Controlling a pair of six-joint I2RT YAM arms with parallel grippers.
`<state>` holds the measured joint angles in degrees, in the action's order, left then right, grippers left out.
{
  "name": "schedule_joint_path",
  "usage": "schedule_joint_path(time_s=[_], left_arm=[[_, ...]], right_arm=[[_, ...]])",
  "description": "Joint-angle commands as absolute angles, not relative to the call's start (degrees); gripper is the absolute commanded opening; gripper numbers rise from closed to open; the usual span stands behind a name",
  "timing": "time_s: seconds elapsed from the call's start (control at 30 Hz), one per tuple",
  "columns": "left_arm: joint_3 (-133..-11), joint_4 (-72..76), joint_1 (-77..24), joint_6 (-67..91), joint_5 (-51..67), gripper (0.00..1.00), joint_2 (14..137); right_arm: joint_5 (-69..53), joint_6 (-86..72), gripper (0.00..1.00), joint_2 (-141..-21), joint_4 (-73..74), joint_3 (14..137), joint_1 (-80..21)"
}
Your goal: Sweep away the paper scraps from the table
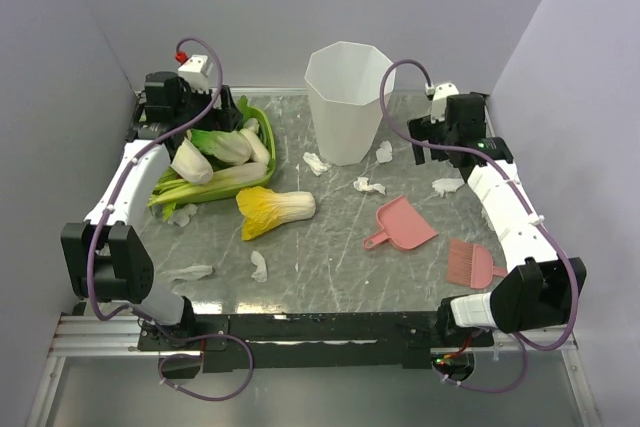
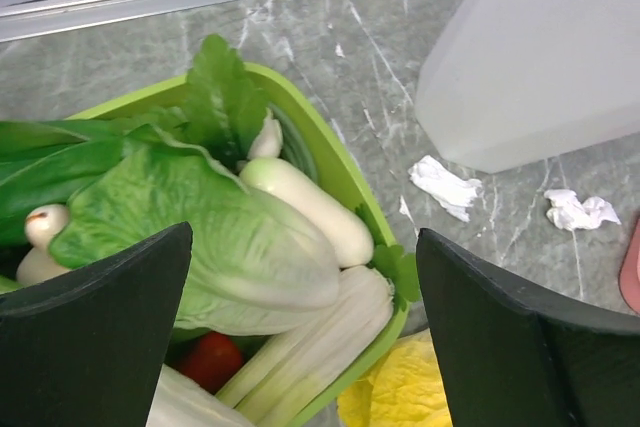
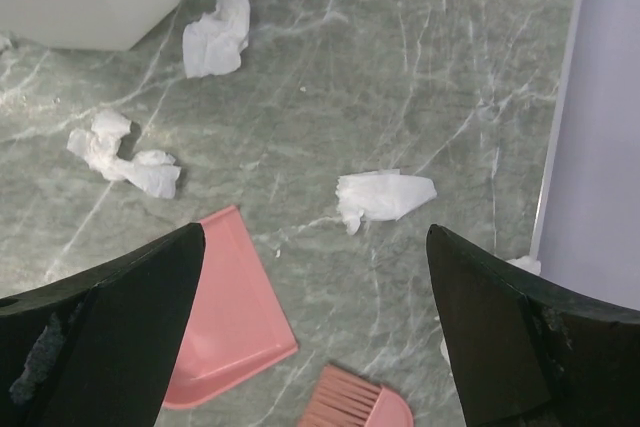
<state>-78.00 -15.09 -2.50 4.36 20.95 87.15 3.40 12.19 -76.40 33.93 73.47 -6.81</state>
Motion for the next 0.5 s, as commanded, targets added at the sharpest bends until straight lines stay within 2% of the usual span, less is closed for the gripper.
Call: schedule_joint_path(time_s=[0.0, 0.2, 0.37, 0.47], left_arm=[[-76.8, -13.6, -4.7, 4.6, 21.3, 0.98, 85.3], [-79.4, -15.2, -9.0, 1.2, 24.3, 0.98, 87.4], [-80.9, -16.1, -13.0, -2.9, 24.7, 0.98, 88.3], [-81.0, -17.1, -14.1, -4.5, 24.3, 0.99, 88.2]], right_arm=[[2.6, 18.1, 1.00, -75.8, 33.3, 72.9, -7.4], [-6.2, 31.2, 1.00, -75.4, 41.2, 71.9, -7.2], [-13.1, 34.4, 1.00, -73.6, 46.2, 68.2, -3.7], [-14.7, 37.0, 0.90, -72.1, 47.3, 64.6, 3.2]])
